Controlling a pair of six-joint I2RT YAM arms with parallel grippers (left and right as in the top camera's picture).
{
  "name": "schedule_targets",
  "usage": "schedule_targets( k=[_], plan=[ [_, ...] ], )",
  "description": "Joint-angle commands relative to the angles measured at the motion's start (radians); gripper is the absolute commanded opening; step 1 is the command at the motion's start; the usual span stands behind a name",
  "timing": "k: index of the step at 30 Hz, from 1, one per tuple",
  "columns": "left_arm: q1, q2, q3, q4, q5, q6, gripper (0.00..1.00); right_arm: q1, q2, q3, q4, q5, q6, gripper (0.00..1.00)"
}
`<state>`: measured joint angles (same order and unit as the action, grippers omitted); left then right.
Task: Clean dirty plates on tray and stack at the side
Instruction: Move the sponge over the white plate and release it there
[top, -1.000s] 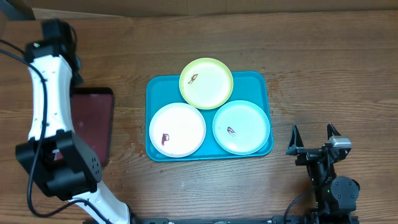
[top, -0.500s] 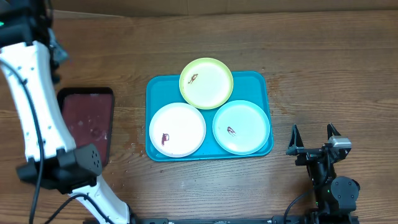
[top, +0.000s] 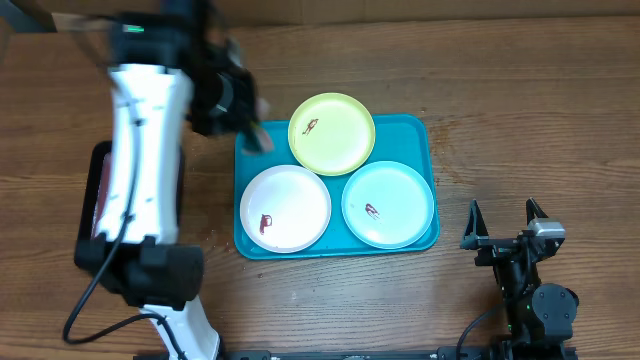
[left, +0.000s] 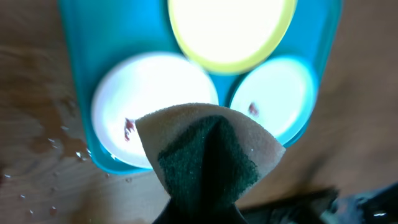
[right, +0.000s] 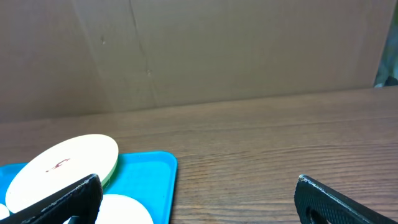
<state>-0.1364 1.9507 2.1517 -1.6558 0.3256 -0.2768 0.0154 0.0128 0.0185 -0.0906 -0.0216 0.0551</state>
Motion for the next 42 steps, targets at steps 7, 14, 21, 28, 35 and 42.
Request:
schedule_targets(
  k=[7, 14, 21, 28, 35, 42],
  plan=[
    [-0.154, 0.013, -0.451, 0.306, -0.082, -0.140, 0.04, 0.002, -0.010, -0.010, 0.006, 0.006, -0.003, 1.00],
    [-0.166, 0.013, -0.686, 0.502, -0.082, -0.150, 0.04, 0.002, -0.010, -0.010, 0.006, 0.005, -0.003, 1.00],
    [-0.165, 0.013, -0.728, 0.582, -0.078, -0.150, 0.56, 0.002, -0.010, -0.010, 0.006, 0.006, -0.003, 1.00],
    [-0.154, 0.013, -0.658, 0.553, -0.063, -0.146, 0.73, 0.002, -0.010, -0.010, 0.006, 0.006, -0.003, 1.00],
    [-0.055, -0.032, -0.213, 0.241, -0.070, -0.097, 0.71, 0.002, -0.010, -0.010, 0.011, 0.002, -0.003, 1.00],
    [0.102, -0.190, -0.087, 0.122, -0.132, -0.097, 1.00, 0.003, -0.010, -0.010, 0.262, -0.612, 0.386, 1.00]
  ],
)
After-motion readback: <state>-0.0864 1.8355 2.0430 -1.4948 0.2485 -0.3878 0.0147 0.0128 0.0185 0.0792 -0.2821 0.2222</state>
